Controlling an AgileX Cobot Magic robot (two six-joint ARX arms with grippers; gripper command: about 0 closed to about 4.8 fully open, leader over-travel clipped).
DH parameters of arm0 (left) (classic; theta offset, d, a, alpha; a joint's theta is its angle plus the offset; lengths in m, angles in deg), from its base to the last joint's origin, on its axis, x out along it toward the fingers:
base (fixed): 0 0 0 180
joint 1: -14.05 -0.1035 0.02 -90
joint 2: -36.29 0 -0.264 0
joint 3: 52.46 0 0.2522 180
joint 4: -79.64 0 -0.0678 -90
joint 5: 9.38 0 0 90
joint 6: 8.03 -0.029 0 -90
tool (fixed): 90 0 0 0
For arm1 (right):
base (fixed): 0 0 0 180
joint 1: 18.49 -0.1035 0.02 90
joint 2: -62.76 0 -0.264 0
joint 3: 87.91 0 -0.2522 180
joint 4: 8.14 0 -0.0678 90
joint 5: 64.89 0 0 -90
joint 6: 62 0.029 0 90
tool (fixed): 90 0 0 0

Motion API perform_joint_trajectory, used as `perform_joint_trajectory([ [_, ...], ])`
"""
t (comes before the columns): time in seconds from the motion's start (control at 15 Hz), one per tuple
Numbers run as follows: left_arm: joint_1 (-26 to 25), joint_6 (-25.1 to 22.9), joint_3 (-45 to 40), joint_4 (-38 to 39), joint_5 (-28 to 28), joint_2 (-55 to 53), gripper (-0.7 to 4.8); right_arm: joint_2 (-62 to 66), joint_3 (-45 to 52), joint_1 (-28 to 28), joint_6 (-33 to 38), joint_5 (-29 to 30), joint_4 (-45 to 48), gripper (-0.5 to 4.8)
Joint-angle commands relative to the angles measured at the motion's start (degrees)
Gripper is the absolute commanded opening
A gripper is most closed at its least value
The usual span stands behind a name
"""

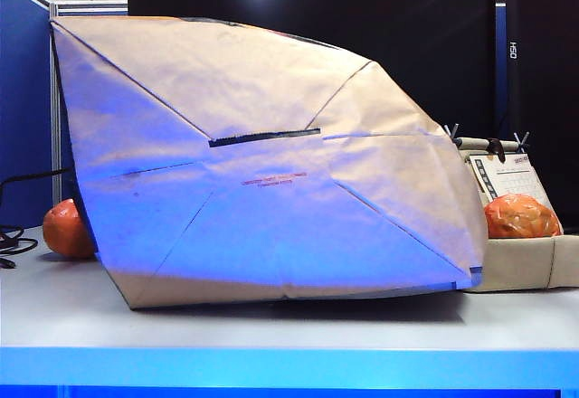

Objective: Open the paper bag and put two oranges into the paper bag.

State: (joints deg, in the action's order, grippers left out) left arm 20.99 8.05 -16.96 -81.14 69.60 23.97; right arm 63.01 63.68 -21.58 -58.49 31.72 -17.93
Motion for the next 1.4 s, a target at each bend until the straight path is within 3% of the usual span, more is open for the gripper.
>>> perform_joint_trajectory([
  [0.07,-0.1,4.1,12.2,4.4,-8.1,-17.6,2.21,-0.1,-3.5,0.0,0.1,1.5,0.9,-0.05],
  [0.33,-0.1,3.8,35.9,10.5,-9.2,-42.3,2.21,-0.1,-4.2,0.0,-0.1,3.0,-1.9,-0.05],
  [0.6,-0.1,2.1,51.7,14.2,-9.4,-62.6,2.25,-0.1,-4.2,0.0,-0.1,4.0,-4.7,-0.05],
  [0.87,-0.1,-1.2,68.1,26.6,-9.2,-78.8,2.25,-0.1,-4.1,0.1,-0.1,4.0,-5.9,-0.05],
  [1.13,-0.2,-8.0,81.3,39.1,1.2,-87.7,2.51,-0.1,-4.1,0.1,-0.1,4.0,-6.5,-0.05],
  [1.27,-0.2,-9.0,84.4,41.3,1.1,-90.1,2.51,-0.1,-4.1,0.1,-0.1,4.0,-8.5,-0.05],
  [1.4,-0.2,-9.5,86.2,45.0,-3.0,-92.1,2.51,-0.1,-4.1,0.1,-0.1,4.0,-10.3,-0.05],
])
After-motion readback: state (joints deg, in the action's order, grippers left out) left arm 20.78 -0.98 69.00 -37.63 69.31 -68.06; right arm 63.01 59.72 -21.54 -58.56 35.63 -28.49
